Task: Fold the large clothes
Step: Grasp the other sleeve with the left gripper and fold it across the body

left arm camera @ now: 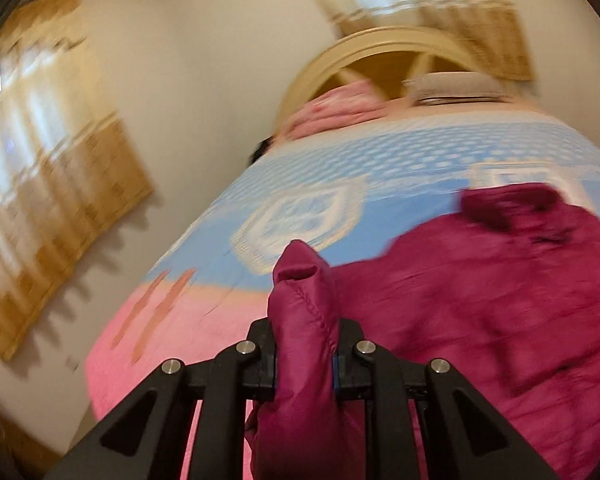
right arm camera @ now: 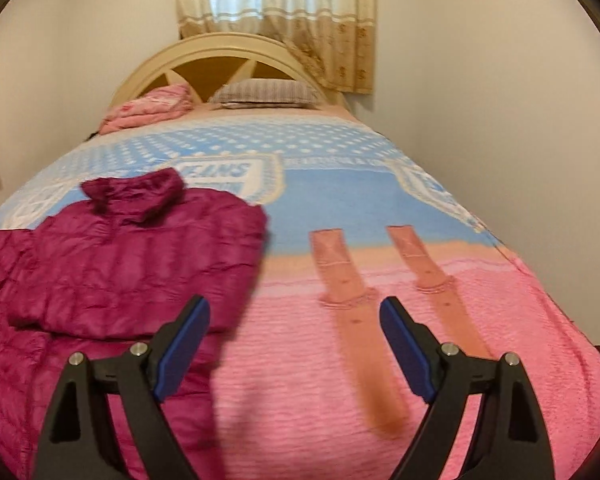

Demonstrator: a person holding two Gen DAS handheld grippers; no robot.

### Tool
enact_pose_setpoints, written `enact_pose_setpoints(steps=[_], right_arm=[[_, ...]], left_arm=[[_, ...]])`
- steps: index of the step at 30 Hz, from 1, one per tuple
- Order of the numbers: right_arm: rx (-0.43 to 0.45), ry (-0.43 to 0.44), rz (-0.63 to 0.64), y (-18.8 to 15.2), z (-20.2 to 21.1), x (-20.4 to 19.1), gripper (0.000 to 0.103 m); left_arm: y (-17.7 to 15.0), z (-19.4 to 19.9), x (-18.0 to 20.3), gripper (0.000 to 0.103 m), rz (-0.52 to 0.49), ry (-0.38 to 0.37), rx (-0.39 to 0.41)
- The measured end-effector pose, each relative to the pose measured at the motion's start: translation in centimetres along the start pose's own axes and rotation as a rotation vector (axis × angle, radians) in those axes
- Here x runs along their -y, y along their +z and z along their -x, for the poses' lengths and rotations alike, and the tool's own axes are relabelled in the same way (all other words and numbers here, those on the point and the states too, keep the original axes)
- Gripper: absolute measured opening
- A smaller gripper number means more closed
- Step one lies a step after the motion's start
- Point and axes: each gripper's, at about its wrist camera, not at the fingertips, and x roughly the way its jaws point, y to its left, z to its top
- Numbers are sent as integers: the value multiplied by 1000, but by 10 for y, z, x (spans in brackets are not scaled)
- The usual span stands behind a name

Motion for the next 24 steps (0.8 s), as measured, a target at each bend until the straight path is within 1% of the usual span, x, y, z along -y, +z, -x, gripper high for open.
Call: enact_pose_setpoints(steps=[2, 3, 5, 8, 9, 10, 11, 12, 13, 14, 15, 17, 19, 21, 24], right_arm=[[-7, -17, -2, -2, 0, 10, 89], [-9, -26, -2, -5, 1, 17, 89], [-16, -44, -7, -10, 2, 31, 89], [-30, -68, -40, -20, 1, 55, 89], [-33, -70, -52, -23, 1, 60, 89], [-39, -73, -68, -27, 0, 67, 89], [-45, -78, -79, -31, -1, 72, 89], [-55, -81, -86, -35, -2, 76, 89], [-64, -80, -89, -38, -3, 78, 89], [-74, -75, -90, -41, -4, 79, 89], [-78, -72, -89, -42, -4, 79, 89], [-87, -60, -85, -43, -4, 75, 89], [-92, -26, -87, -40, -1, 67, 89], [-92, 22, -91, -34, 0, 56, 89], [-94, 135, -97, -21, 2, 25, 89]], left_arm=[[10, 9, 38, 17, -40, -46, 28], [14, 14, 62, 17, -65, -74, 39], [23, 16, 100, 17, -106, -118, 42], [26, 17, 161, 17, -151, -193, 44], [25, 22, 181, 20, -166, -227, 53], [24, 27, 202, 20, -185, -247, 66], [23, 35, 217, 27, -199, -260, 73], [21, 39, 234, 45, -217, -275, 76], [21, 42, 248, 57, -228, -282, 76], [20, 46, 258, 78, -233, -287, 81], [19, 50, 264, 87, -231, -280, 95], [19, 52, 264, 88, -229, -266, 128], [20, 46, 255, 89, -226, -248, 128], [20, 36, 233, 89, -203, -218, 128], [13, 9, 191, 89, -170, -115, 111]])
